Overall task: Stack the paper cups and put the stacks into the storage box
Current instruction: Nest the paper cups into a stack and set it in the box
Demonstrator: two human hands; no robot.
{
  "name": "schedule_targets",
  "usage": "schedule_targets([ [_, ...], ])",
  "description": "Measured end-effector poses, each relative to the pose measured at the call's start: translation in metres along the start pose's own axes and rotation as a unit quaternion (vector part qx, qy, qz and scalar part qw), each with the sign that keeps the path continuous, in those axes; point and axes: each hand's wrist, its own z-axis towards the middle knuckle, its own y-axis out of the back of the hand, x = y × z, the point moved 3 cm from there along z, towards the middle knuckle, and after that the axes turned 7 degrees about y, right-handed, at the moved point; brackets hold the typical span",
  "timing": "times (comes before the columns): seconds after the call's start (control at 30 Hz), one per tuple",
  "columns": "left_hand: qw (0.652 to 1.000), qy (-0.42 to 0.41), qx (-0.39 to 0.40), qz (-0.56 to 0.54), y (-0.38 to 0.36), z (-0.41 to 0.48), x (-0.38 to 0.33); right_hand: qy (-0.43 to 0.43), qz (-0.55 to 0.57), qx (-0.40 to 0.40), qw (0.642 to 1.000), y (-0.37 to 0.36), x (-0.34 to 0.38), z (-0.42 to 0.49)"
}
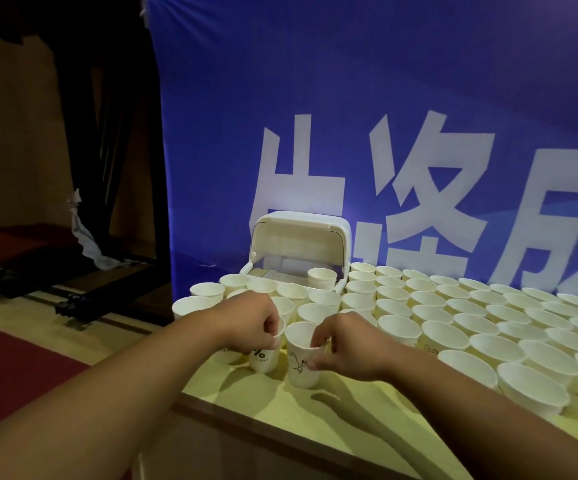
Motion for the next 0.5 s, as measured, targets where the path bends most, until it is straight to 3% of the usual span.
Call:
schedule_targets([
  [0.23,0.994,-0.011,-0.102,0.029,-0.003,-0.007,0.003,0.000,0.076,-0.066,0.995,-0.001,-0.007,-0.009],
  [0.5,0.975,-0.031,-0.203,-0.083,0.027,0.011,-0.010,-0.011,0.165,-0.254,0.953,0.039,-0.027,-0.002],
])
